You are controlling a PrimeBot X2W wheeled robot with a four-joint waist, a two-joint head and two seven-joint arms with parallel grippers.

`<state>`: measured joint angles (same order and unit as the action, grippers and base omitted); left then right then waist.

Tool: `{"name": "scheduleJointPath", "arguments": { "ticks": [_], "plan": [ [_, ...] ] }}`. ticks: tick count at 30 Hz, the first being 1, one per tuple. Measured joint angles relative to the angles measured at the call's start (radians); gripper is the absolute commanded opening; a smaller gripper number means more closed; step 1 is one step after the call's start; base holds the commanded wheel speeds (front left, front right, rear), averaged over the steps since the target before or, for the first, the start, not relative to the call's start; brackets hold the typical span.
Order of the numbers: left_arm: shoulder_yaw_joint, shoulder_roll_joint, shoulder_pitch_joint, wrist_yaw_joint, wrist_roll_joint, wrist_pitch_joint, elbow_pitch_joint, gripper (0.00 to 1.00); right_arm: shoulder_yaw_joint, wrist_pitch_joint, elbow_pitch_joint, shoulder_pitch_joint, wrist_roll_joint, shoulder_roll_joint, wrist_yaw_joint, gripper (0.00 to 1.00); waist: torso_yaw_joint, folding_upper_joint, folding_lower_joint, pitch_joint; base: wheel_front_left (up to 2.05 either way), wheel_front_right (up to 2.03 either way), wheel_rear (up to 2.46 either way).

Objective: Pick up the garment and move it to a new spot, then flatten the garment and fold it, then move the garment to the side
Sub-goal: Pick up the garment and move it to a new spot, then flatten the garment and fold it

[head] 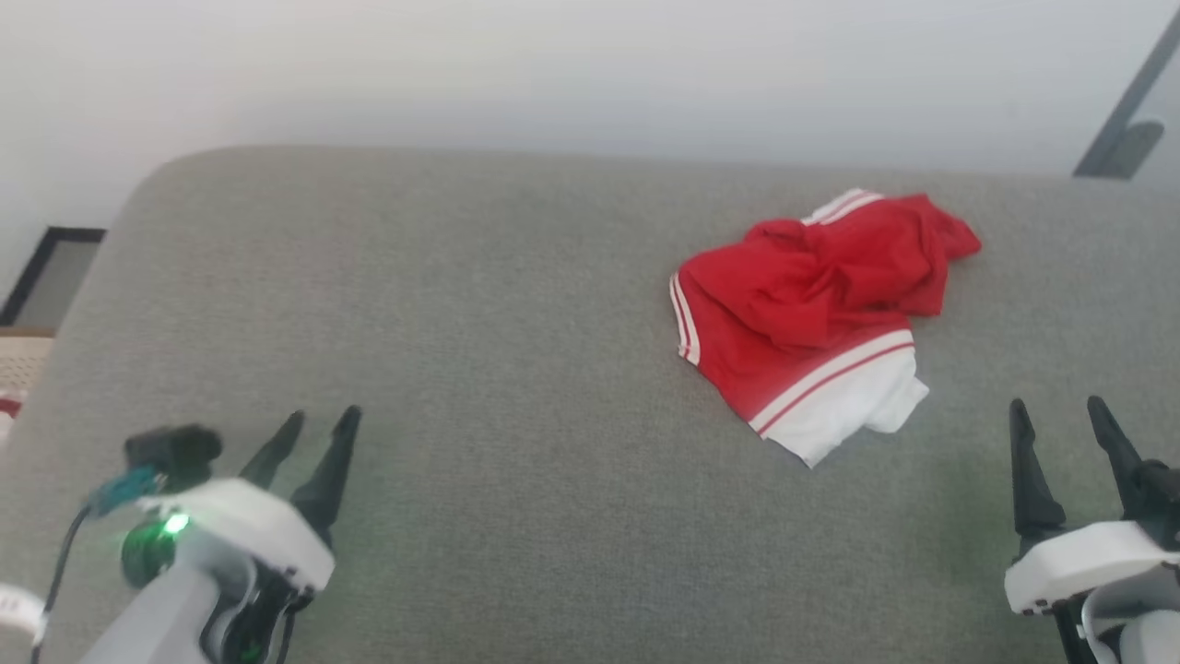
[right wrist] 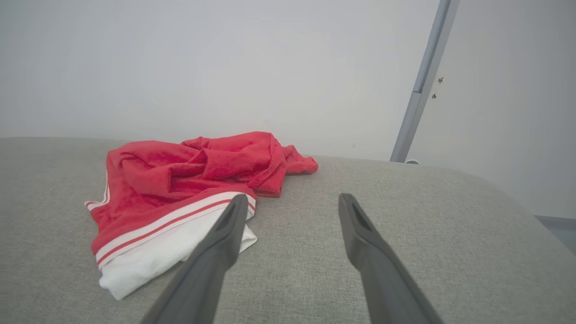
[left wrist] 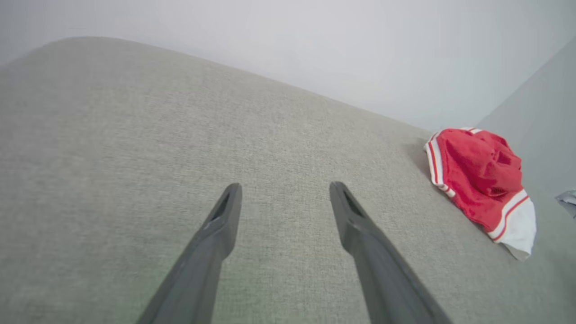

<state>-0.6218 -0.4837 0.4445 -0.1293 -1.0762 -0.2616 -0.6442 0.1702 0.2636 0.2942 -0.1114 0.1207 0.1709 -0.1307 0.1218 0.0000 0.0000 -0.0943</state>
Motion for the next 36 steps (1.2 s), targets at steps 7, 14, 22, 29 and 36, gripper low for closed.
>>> {"name": "scheduleJointPath", "arguments": {
  "ticks": [7, 14, 22, 29, 36],
  "plan": [
    [0.329, 0.05, -0.256, 0.029, 0.273, 0.0, 0.187, 1.0, 0.0, 0.0, -0.005, 0.035, 0.002, 0.013, 0.0, 1.0, 0.009, 0.0, 0.0, 0.062, 0.0, 0.0, 0.0],
    [0.551, 0.143, -0.43, 0.044, 0.564, 0.0, 0.39, 1.0, -0.004, 0.0, -0.033, 0.045, 0.025, 0.013, 0.0, 1.0, -0.018, 0.0, 0.0, 0.088, 0.0, 0.0, 0.0],
    [0.66, 0.24, -0.499, 0.008, 0.735, 0.0, 0.5, 1.0, -0.036, 0.0, -0.06, 0.047, 0.045, 0.017, 0.0, 1.0, -0.035, 0.0, 0.0, 0.099, 0.0, 0.0, 0.0],
    [0.678, 0.269, -0.505, 0.001, 0.759, 0.0, 0.489, 1.0, -0.041, 0.0, -0.061, 0.051, 0.052, 0.018, 0.0, 1.0, -0.045, 0.0, 0.0, 0.088, 0.0, 0.0, 0.0],
    [0.655, 0.268, -0.504, 0.001, 0.757, 0.0, 0.502, 1.0, -0.069, 0.0, -0.045, 0.042, 0.052, 0.029, 0.0, 1.0, -0.046, 0.0, 0.0, 0.07, 0.0, 0.0, 0.0]
  ]
}}
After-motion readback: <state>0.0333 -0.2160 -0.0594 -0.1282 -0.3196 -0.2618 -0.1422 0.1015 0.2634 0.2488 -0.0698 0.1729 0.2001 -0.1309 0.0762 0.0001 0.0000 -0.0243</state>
